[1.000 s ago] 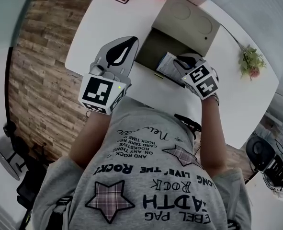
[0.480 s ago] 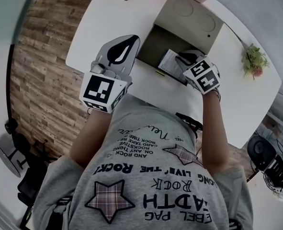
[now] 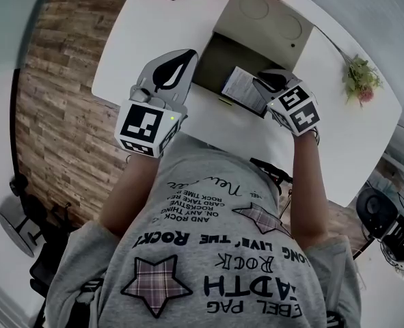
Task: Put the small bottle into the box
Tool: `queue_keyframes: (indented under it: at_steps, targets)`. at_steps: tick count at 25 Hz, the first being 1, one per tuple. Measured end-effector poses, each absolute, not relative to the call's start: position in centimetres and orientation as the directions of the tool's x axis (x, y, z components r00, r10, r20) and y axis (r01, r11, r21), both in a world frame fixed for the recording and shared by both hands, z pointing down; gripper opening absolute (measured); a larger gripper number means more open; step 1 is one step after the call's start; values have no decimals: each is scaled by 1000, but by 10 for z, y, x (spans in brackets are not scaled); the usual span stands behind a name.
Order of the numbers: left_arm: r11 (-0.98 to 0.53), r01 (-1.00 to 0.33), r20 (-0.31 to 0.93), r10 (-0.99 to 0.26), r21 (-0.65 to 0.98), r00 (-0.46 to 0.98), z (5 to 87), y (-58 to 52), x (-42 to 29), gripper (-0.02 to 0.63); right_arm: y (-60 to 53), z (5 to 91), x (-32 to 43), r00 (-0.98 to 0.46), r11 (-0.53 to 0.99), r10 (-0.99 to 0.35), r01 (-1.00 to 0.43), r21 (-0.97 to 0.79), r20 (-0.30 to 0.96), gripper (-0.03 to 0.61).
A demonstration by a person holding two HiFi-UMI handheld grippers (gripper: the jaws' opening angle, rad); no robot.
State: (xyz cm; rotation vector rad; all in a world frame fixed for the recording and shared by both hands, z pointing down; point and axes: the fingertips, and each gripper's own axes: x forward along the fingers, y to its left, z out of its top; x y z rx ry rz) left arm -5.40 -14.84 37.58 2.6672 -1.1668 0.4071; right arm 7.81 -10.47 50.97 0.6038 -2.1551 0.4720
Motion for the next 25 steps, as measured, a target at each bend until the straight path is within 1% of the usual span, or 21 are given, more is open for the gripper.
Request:
queue_keyframes:
  at_steps: [6,11,15,19,21,22,24,25]
  targets:
    - [-689,-722,328,-670,61,666,381,-147,-49,11,-89,496,91,-554,793,-287,-595,-131,782,66]
    - [-712,-702,348,-651,28,675,397,-148,-48,11,-71,496,105,-534,771,-297,-623,-132,792,66]
    - [-723,-689,369,-630,42,683,410,-145,-51,11,-54,499,111,-528,759,-280,-633,-152,802,66]
    - [-752,-652,392,-573,98,720,428,-142,-54,12,-39,502,113,-531,756,-254,-631,-177,808,69]
    - [-762,-639,411,-552,104,726,438,-142,-59,18,-30,505,112,-533,752,-229,-629,-200,815,89]
    - [-767,-633,424,-541,106,726,443,-142,-61,29,-26,508,112,-532,750,-214,-626,-211,819,102]
    - [-774,-617,445,-507,143,739,455,-141,-65,73,-18,513,111,-525,752,-187,-620,-223,830,121]
    - [-777,-605,451,-483,175,751,460,-140,-67,116,-15,515,111,-520,754,-175,-617,-226,836,126]
